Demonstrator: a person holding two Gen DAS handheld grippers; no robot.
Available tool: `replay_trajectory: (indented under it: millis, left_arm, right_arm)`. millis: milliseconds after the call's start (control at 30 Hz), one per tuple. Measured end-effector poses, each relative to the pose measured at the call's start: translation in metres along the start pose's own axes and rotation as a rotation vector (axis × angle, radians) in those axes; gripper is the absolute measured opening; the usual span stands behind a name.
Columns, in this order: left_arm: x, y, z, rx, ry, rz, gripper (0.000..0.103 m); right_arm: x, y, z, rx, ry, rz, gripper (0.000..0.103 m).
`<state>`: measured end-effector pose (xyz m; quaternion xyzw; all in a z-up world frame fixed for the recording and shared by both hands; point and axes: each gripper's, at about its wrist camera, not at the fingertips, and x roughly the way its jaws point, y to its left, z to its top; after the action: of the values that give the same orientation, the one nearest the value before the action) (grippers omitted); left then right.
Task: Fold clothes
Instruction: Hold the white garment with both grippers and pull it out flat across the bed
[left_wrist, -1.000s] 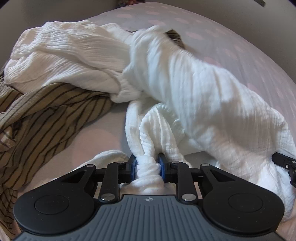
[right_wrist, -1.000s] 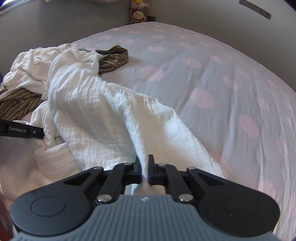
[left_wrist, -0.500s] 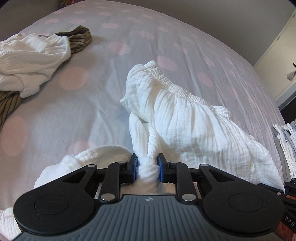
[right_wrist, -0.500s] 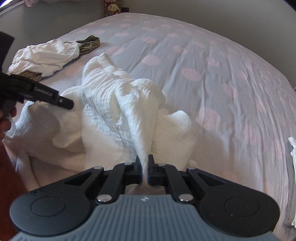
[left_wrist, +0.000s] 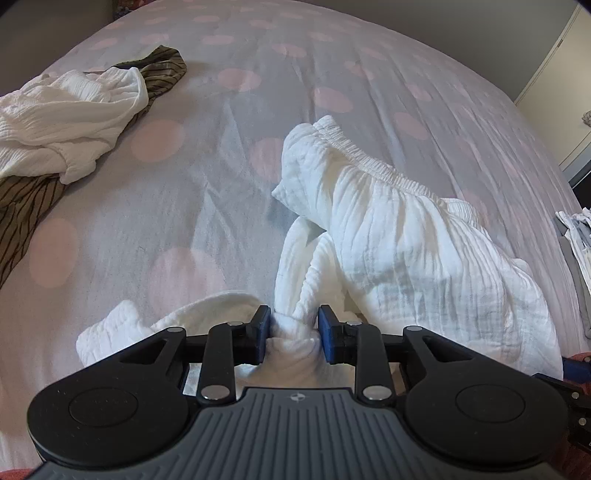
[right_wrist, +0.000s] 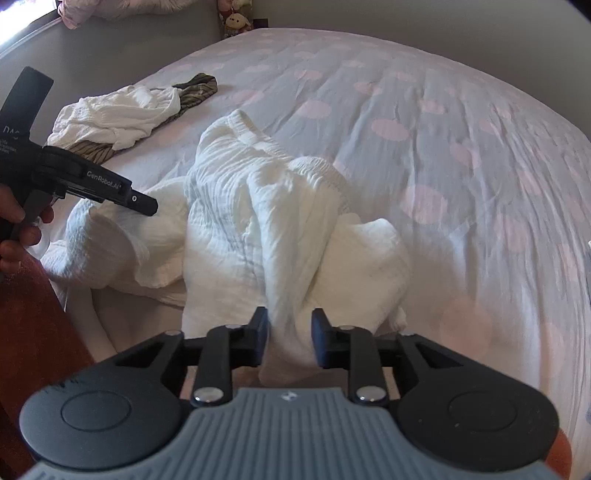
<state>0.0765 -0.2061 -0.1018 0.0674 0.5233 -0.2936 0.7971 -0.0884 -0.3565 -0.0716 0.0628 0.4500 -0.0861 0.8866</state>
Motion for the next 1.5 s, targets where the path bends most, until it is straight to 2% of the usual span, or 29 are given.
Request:
replay_trajectory:
  millis: [33,100,167,300,433,667,733,800,900,967,1033,1100,1167,1233,1333,1500]
  left_arm:
    - [-0.002,0.0,0.0,0.002,-0.002,0.006,0.032]
    - [-0.008,0.0,0.001,0.009,-0.008,0.023,0.047]
    - [-0.011,0.0,0.002,0.011,-0.008,0.038,0.049]
    - [-0.011,0.003,0.001,0.01,0.009,0.06,0.056]
    - [-0.002,0.008,-0.003,-0.008,0.038,0.072,0.056]
    - [0.015,0.011,-0.004,-0.035,0.081,0.051,0.056]
    - [0.02,0.013,-0.004,-0.047,0.094,0.044,0.056]
    - [0.024,0.015,-0.004,-0.051,0.104,0.036,0.056]
    - [0.03,0.017,-0.005,-0.054,0.12,0.024,0.054]
    - [0.033,0.019,-0.005,-0.059,0.125,0.015,0.049]
    - [0.035,0.02,-0.006,-0.064,0.127,0.007,0.045]
    - [0.036,0.02,-0.006,-0.065,0.126,0.0,0.038]
    - [0.036,0.019,-0.006,-0.065,0.121,-0.004,0.033]
    - [0.035,0.019,-0.007,-0.07,0.11,-0.007,0.029]
    - [0.027,0.021,-0.007,-0.089,0.077,-0.006,0.025]
    - [0.012,0.026,-0.003,-0.129,0.02,0.011,0.024]
  right_arm:
    - [-0.004,-0.003,0.002,0.002,-0.012,0.003,0.038]
    - [-0.01,-0.01,0.006,0.002,-0.036,0.01,0.042]
    - [-0.015,-0.016,0.012,-0.003,-0.062,0.019,0.046]
    - [-0.011,-0.026,0.029,-0.018,-0.1,0.025,0.047]
    - [0.008,-0.033,0.052,-0.027,-0.114,0.036,0.053]
    - [0.071,-0.042,0.098,-0.116,-0.064,0.093,0.061]
    - [0.088,-0.045,0.111,-0.139,-0.051,0.129,0.063]
    - [0.104,-0.047,0.123,-0.158,-0.024,0.181,0.073]
    - [0.128,-0.044,0.136,-0.189,0.027,0.241,0.074]
    - [0.143,-0.045,0.14,-0.165,0.068,0.284,0.074]
    - [0.152,-0.048,0.14,-0.111,0.105,0.336,0.07]
    - [0.156,-0.051,0.136,-0.071,0.127,0.377,0.049]
    - [0.154,-0.051,0.131,-0.061,0.13,0.392,0.034]
    - [0.145,-0.05,0.128,-0.061,0.111,0.389,0.026]
    - [0.124,-0.053,0.127,-0.071,0.058,0.324,0.019]
    - [0.079,-0.091,0.123,-0.032,-0.028,0.115,0.016]
